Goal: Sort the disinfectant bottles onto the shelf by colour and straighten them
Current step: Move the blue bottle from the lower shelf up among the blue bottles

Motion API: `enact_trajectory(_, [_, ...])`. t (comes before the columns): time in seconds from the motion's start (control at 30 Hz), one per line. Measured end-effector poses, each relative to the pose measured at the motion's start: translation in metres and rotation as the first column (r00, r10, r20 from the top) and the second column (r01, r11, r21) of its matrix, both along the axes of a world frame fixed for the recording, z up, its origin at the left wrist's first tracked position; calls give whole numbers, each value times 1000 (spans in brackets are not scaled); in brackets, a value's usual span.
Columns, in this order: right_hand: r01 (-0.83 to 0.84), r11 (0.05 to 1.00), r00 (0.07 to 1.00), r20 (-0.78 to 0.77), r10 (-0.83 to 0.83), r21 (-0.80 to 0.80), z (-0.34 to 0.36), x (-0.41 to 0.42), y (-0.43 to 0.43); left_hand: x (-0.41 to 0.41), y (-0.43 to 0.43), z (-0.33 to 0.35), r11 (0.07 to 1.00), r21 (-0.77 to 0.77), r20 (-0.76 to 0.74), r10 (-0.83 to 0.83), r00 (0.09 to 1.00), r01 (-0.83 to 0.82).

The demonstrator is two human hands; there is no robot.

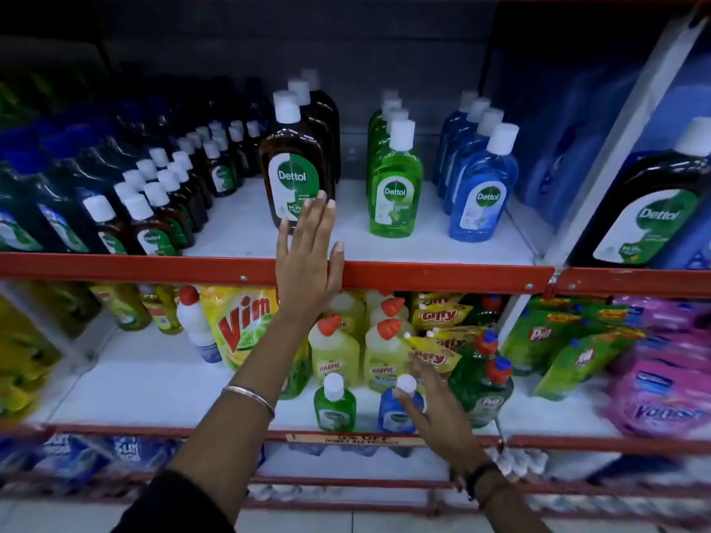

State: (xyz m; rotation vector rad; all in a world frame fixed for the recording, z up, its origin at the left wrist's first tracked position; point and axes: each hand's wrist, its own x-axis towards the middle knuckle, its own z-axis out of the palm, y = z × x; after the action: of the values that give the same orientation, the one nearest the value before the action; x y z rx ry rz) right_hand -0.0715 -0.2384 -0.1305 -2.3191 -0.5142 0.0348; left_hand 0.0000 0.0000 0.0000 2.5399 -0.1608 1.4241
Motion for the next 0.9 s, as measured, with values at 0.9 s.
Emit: enact_trajectory(0.9, [65, 899, 994, 55, -99, 434, 148, 17, -29, 7, -1, -4, 980, 86, -47, 185, 982, -180])
